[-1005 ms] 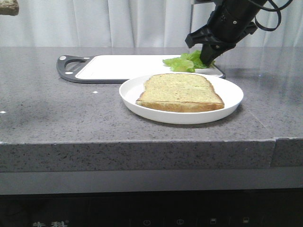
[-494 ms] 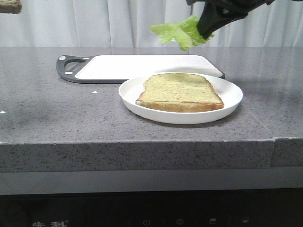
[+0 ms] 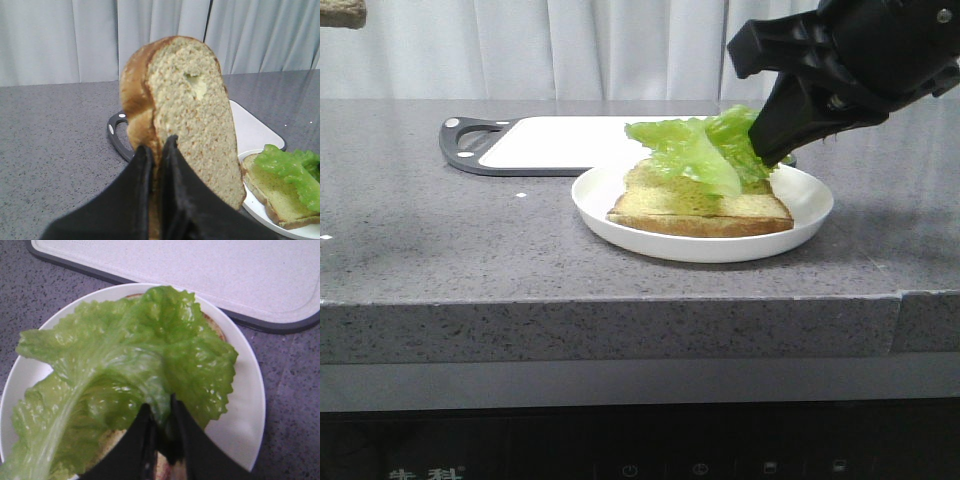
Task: Left arm grabs bread, right arm adds lettuce
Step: 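Carry the lettuce leaf with the right gripper onto the bottom slice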
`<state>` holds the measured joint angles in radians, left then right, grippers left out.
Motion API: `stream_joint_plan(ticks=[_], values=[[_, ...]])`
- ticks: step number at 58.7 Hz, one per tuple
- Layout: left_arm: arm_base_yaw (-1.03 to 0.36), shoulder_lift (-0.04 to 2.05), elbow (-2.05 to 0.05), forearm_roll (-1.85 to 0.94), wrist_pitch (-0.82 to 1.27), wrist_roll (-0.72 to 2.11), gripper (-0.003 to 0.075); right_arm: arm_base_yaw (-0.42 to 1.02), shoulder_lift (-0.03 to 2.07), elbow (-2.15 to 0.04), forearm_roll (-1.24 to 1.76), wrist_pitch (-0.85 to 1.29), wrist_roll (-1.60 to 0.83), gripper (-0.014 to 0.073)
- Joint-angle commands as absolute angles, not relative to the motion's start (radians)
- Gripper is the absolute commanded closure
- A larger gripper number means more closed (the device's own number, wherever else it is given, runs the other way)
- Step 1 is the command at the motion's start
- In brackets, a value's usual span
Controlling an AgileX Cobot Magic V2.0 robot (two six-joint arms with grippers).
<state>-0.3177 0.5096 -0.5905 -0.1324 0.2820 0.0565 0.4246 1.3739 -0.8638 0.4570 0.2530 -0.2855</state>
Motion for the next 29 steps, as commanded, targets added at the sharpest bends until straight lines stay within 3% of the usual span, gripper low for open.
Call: stream_joint_plan(ticks=[1, 12, 29], values=[[-0.317, 0.511, -0.621, -0.146, 0.195, 0.049, 0.0741, 0.424, 1.338, -0.888, 0.505, 0.176, -0.293, 0.0664], [-0.317, 0.511, -0.621, -0.146, 0.197, 0.049, 0.0741, 0.424, 1.338, -0.888, 0.526, 0.186, -0.293, 0.0645], [-0.317, 0.511, -0.621, -0.146, 0.212, 0.049, 0.0741, 0.424, 1.338, -0.888, 0.529, 0.188, -0.293, 0.0351]])
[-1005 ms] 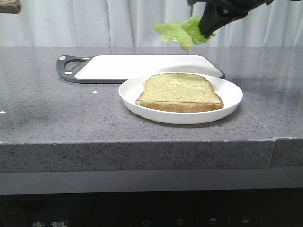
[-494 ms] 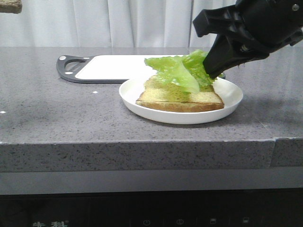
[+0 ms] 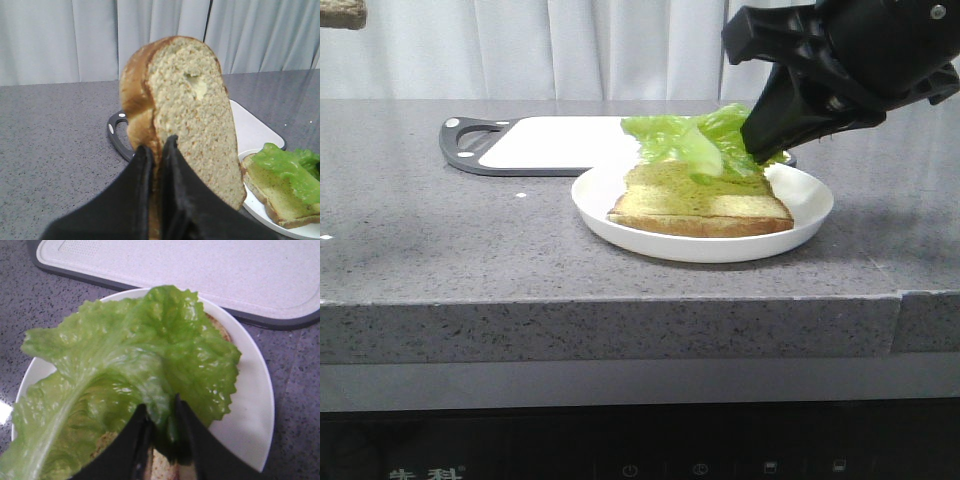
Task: Left arm grabs bread, right arm adds lettuce
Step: 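Carry the lettuce leaf with the right gripper onto the bottom slice, then open the right gripper and raise it away from the plate, then bring the held bread slice with the left gripper over the lettuce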
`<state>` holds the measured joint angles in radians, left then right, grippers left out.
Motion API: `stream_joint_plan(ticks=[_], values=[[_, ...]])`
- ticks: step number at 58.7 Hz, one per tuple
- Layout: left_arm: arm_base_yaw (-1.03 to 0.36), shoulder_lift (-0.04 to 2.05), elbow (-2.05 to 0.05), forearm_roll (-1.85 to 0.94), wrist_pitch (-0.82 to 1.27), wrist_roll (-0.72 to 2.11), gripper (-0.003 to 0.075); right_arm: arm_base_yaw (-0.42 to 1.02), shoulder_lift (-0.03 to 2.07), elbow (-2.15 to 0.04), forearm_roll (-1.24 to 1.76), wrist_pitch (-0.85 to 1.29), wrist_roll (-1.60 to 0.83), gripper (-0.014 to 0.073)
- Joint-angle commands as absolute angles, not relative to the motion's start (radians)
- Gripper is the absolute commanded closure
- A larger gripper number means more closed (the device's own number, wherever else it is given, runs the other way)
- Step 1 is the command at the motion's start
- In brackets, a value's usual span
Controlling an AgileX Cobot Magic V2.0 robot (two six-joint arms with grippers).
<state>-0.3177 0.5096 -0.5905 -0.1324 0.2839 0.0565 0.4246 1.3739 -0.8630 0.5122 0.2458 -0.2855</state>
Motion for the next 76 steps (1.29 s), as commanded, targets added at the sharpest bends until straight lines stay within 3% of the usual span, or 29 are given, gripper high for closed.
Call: stream_joint_plan(ticks=[1, 20, 47, 52, 56, 67, 76], values=[[-0.317, 0.511, -0.621, -0.146, 0.214, 0.049, 0.0741, 0.424, 1.338, -0.888, 0.529, 0.188, -0.293, 0.0337], [-0.317, 0.511, -0.621, -0.146, 0.219, 0.049, 0.0741, 0.424, 1.338, -0.888, 0.529, 0.176, -0.293, 0.0137], [-0.317, 0.511, -0.621, -0.147, 0.221, 0.049, 0.0741, 0.423, 1.248, -0.890, 0.529, 0.078, -0.293, 0.0145], [-0.317, 0.511, -0.621, -0.152, 0.221, 0.049, 0.0741, 0.423, 1.188, -0.890, 0.523, 0.077, -0.294, 0.0186], [-0.317, 0.511, -0.621, -0.177, 0.222, 0.049, 0.0741, 0.423, 1.133, -0.888, 0.503, 0.084, -0.294, 0.0267], [-0.317, 0.548, -0.627, -0.332, 0.223, 0.049, 0.0741, 0.423, 0.976, -0.831, 0.435, 0.091, -0.294, 0.0674], [-0.317, 0.679, -0.719, -0.498, 0.331, 0.049, 0.0741, 0.423, 0.818, -0.727, 0.363, 0.083, -0.294, 0.0654]])
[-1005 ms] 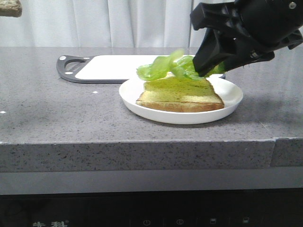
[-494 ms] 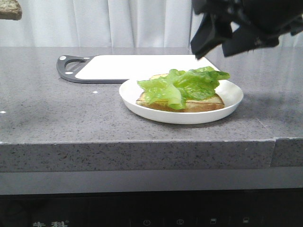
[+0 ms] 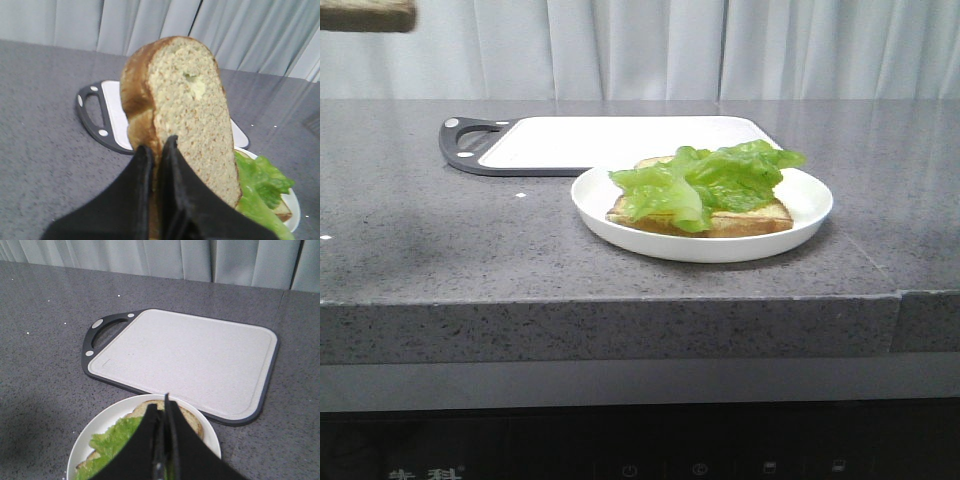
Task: Left arm grabs bread, right arm adds lettuce
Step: 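Bring the held bread slice with the left gripper over the lettuce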
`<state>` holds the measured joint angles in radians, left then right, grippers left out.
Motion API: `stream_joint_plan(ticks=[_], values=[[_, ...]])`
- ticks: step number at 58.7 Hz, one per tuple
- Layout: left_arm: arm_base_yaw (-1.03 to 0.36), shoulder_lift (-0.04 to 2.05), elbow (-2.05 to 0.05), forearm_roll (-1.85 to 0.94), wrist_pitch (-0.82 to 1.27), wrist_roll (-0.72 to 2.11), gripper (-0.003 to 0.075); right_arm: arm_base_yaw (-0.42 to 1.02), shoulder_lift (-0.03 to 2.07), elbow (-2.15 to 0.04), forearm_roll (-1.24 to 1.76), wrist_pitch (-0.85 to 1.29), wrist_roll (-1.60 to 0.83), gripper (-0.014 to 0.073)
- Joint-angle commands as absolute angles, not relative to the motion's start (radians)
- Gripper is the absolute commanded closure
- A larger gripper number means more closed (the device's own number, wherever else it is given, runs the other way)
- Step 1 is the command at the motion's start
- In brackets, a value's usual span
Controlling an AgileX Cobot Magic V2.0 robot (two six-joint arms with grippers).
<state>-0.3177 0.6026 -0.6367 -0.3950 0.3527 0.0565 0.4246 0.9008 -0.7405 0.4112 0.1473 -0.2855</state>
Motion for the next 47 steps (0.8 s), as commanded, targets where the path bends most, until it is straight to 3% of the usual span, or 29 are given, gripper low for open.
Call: stream_joint_plan(ticks=[1, 9, 22, 34, 47], values=[[-0.317, 0.706, -0.740, -0.525, 0.356, 0.049, 0.0741, 0.423, 0.803, -0.717, 0.353, 0.083, -0.294, 0.0654], [-0.317, 0.899, -0.886, -0.720, 0.523, 0.130, 0.0741, 0.423, 0.648, -0.622, 0.286, 0.083, -0.294, 0.0654], [-0.317, 1.268, -1.091, -1.396, 0.852, 0.613, 0.0741, 0.423, 0.458, -0.538, 0.286, 0.128, -0.294, 0.0654], [-0.333, 1.545, -1.258, -1.422, 1.016, 0.615, 0.0741, 0.423, 0.442, -0.538, 0.286, 0.188, -0.294, 0.0654], [-0.339, 1.723, -1.371, -1.418, 1.055, 0.607, 0.0741, 0.423, 0.442, -0.538, 0.287, 0.184, -0.294, 0.0654]])
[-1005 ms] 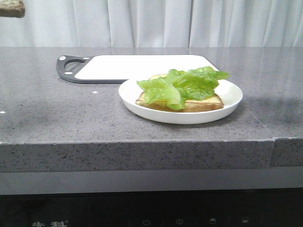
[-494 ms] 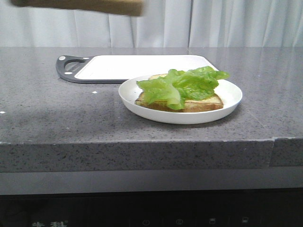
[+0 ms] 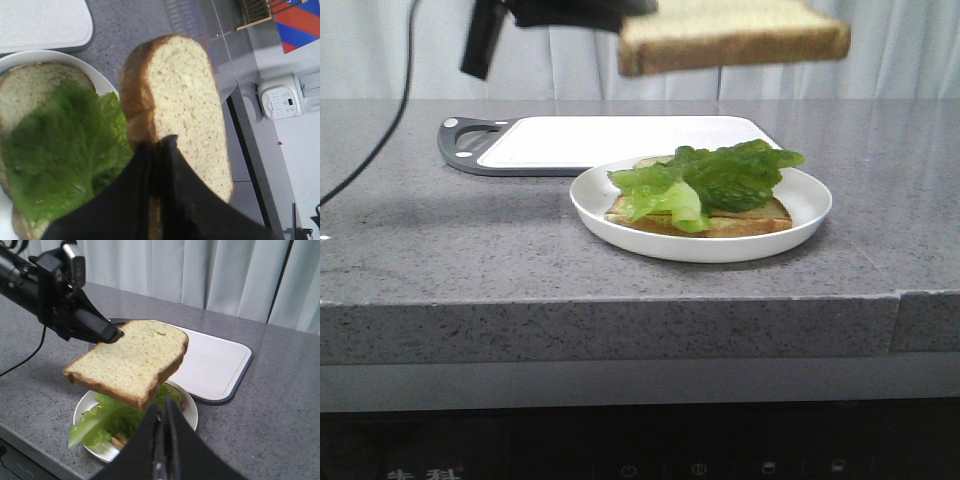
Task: Left arm grabs bread, right arm adds lettuce
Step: 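Bring the held bread slice with the left gripper over the lettuce, then lower the bread slice onto the lettuce and open the left gripper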
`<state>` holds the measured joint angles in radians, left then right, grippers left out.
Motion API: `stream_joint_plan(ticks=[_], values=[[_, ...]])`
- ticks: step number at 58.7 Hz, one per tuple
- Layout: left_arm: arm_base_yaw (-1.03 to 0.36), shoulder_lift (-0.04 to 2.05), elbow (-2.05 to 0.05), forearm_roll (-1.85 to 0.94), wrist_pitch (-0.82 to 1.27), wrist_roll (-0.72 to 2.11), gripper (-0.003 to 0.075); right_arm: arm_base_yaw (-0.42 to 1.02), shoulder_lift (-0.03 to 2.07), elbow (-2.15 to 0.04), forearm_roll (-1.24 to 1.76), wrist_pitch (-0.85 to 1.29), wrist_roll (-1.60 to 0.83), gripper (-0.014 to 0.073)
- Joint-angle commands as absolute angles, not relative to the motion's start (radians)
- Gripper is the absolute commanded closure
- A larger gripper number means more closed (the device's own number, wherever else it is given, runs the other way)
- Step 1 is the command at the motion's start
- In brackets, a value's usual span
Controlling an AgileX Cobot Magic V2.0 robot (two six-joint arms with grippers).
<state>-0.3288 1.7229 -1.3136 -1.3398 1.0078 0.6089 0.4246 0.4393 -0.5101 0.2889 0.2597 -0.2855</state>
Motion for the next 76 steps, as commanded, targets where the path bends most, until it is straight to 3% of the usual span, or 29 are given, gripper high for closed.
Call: stream_joint_plan(ticks=[1, 33, 37, 39, 45, 52, 63, 68, 74, 76], values=[[-0.339, 1.735, -1.372, -1.418, 1.058, 0.607, 0.0741, 0.423, 0.442, -0.538, 0.287, 0.184, -0.294, 0.0654], [-0.345, 1.802, -1.377, -1.323, 1.048, 0.600, 0.0719, 0.423, 0.442, -0.538, 0.287, 0.180, -0.294, 0.0654], [-0.345, 1.802, -1.377, -1.318, 1.042, 0.600, 0.0668, 0.423, 0.442, -0.538, 0.287, 0.180, -0.294, 0.0654], [-0.344, 1.802, -1.377, -1.318, 1.034, 0.600, 0.0575, 0.423, 0.442, -0.538, 0.287, 0.180, -0.294, 0.0654], [-0.344, 1.802, -1.377, -1.318, 1.031, 0.600, 0.0419, 0.423, 0.442, -0.538, 0.287, 0.180, -0.294, 0.0654], [-0.326, 1.789, -1.377, -1.317, 1.032, 0.600, 0.0332, 0.423, 0.442, -0.538, 0.287, 0.180, -0.294, 0.0654], [-0.255, 1.694, -1.377, -1.308, 1.061, 0.620, 0.0364, 0.423, 0.442, -0.538, 0.287, 0.180, -0.294, 0.0654], [-0.229, 1.644, -1.377, -1.284, 1.061, 0.620, 0.0491, 0.423, 0.442, -0.538, 0.287, 0.180, -0.294, 0.0654], [-0.201, 1.592, -1.377, -1.265, 1.061, 0.631, 0.0724, 0.423, 0.442, -0.538, 0.287, 0.186, -0.294, 0.0654], [-0.193, 1.577, -1.377, -1.257, 1.061, 0.636, 0.0740, 0.423, 0.442, -0.538, 0.288, 0.189, -0.294, 0.0654]])
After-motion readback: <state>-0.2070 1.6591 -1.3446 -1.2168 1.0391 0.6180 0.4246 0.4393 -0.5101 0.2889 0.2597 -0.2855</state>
